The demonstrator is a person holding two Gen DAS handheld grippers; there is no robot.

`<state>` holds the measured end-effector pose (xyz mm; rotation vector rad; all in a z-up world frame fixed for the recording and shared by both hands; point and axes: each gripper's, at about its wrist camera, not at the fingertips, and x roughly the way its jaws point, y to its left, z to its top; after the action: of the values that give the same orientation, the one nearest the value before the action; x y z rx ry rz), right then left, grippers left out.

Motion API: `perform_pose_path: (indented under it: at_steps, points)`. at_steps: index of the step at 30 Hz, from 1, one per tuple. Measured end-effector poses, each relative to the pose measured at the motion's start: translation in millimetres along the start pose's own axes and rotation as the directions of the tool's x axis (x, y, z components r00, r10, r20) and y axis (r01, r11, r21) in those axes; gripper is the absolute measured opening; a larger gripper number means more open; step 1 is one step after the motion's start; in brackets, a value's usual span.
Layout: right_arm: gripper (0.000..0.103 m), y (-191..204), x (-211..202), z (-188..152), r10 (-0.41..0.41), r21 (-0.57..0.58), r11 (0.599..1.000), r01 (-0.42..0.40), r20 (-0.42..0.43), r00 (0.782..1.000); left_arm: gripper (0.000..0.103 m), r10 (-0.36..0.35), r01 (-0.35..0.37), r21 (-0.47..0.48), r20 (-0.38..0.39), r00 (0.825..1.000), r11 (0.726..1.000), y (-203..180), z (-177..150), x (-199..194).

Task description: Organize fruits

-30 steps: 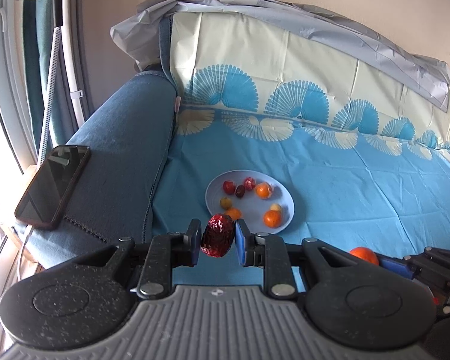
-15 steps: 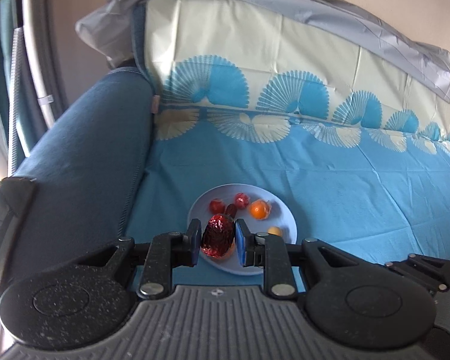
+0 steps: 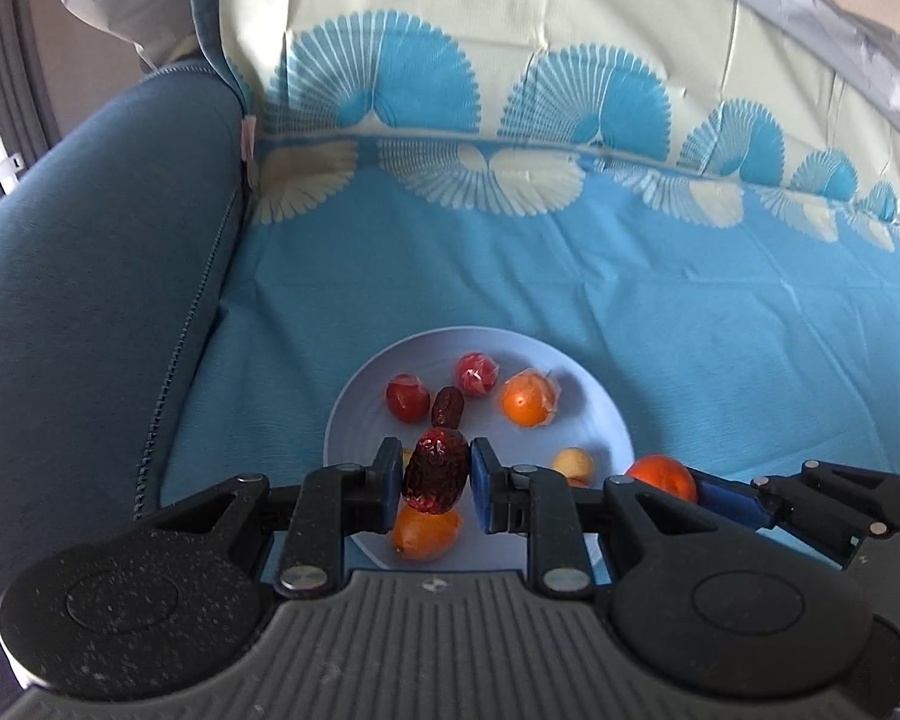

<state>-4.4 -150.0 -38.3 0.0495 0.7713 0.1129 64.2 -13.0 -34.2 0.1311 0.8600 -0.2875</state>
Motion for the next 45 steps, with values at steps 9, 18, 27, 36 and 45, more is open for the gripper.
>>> perform_pose_path:
  at_steps: [9,18,27,36,45]
  points:
    - [0.036,-5,39,-1,-0.007,-0.015,1.000,0.006,-0.030,1.000,0.026,0.009,-0.008,0.013,-0.051,0.999,1.000,-3,3,42]
    - [0.038,-7,61,5,-0.013,-0.026,1.000,0.012,-0.059,0.998,0.084,0.038,-0.037,0.020,-0.073,0.997,0.999,-4,12,59]
    - [0.093,1,28,4,-0.026,-0.035,0.999,0.024,-0.066,0.998,0.103,0.066,-0.063,0.045,-0.064,0.996,0.997,-8,6,19]
    - [0.098,2,-42,-21,-0.112,-0.032,0.993,0.110,-0.090,0.990,0.103,0.059,-0.063,-0.036,-0.112,0.992,0.997,-7,-35,-46]
    - [0.099,3,-92,-38,-0.142,0.011,0.990,0.143,-0.040,0.989,0.103,0.124,-0.123,0.021,-0.077,0.989,0.992,-23,-58,-93]
